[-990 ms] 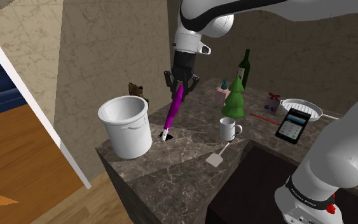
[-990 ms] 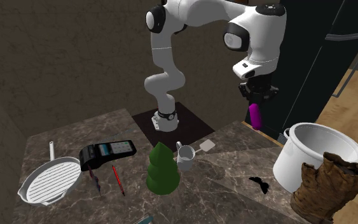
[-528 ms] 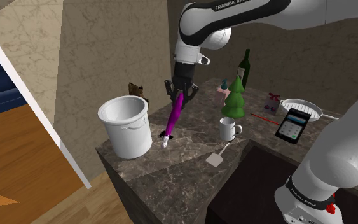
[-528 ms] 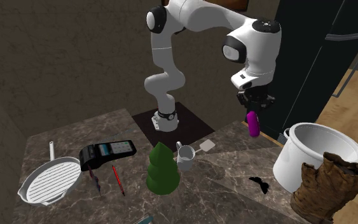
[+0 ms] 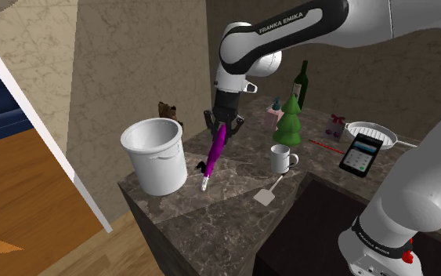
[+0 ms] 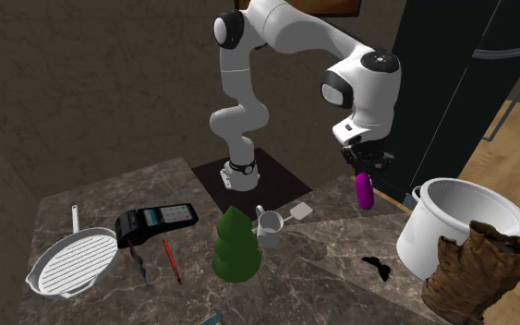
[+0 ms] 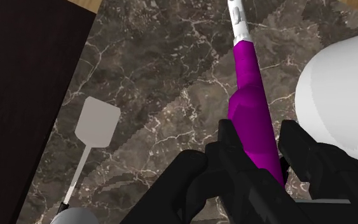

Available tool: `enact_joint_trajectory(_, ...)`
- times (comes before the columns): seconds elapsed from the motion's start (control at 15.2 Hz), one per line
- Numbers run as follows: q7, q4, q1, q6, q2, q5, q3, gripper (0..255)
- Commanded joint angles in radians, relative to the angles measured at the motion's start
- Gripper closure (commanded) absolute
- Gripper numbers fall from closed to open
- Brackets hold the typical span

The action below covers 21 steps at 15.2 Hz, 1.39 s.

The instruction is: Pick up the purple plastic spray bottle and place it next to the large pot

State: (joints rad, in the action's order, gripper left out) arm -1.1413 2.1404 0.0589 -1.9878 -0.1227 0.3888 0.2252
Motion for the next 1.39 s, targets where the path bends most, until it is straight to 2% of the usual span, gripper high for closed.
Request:
enact_joint_trajectory(0.0,0.009,0.021,-0.001,-0.029,0.008,0.004,0.002,255)
enact_joint_trajectory(1.32,0.088,0.154,-0.014,-0.286,0.141,0.039,0.017,255)
